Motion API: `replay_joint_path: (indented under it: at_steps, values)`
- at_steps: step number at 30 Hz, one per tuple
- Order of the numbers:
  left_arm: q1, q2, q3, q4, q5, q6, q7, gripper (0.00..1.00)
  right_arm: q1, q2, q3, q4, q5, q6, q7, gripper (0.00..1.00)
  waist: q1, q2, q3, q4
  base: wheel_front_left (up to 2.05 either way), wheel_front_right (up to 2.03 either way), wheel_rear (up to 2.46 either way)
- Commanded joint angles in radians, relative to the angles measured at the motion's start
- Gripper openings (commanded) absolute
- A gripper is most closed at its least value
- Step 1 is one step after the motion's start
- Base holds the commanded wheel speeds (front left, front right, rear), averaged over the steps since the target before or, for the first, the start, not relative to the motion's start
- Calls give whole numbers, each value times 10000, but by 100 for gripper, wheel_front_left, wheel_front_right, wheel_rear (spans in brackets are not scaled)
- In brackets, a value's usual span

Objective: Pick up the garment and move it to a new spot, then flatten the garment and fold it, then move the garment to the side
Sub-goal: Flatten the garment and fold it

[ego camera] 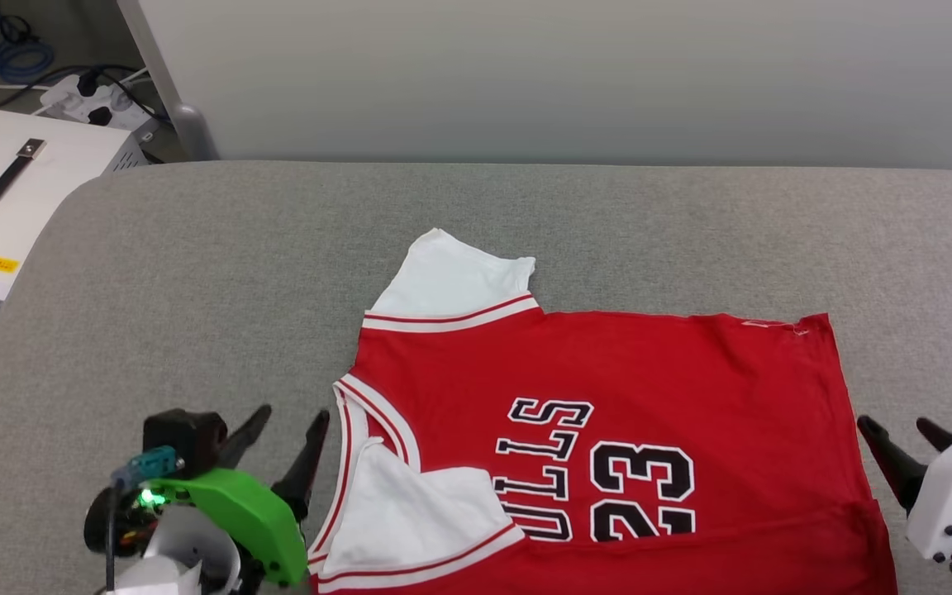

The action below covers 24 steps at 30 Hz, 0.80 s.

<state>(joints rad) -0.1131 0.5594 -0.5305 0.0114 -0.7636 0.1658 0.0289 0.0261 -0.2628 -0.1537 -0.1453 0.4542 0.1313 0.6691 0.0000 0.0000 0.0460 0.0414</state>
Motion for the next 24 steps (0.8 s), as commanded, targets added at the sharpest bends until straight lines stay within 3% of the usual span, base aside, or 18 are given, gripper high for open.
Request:
replay_joint_path:
  at_steps: [1, 9, 16, 21, 24]
  values:
    - [-250, -57, 96, -94, 263, -53, -419, 100, -166, -170, 218, -175, -24, -6, -408, 100, 0, 0, -61, -14, 0, 0, 0]
    - [-532, -602, 439, -197, 1068, -215, -2617, 100, -204, -417, 904, -563, -145, -6, -3484, 100, 0, 0, -105, -110, 0, 0, 0]
    - [-492, -1133, 963, -217, 1546, -338, -2891, 100, -64, 51, 1273, -600, -336, -6, -5497, 100, 0, 0, 226, -397, 0, 0, 0]
    - [-874, -1508, 1578, -397, 1944, -723, -2902, 100, -310, 485, 1608, -571, -686, -6, -6619, 100, 0, 0, 940, -768, 0, 0, 0]
    - [-1392, -1445, 1669, -81, 2072, -1022, -2889, 100, -526, 717, 1720, -420, -774, -6, -7016, 100, 0, 0, 1373, -1038, 0, 0, 0]
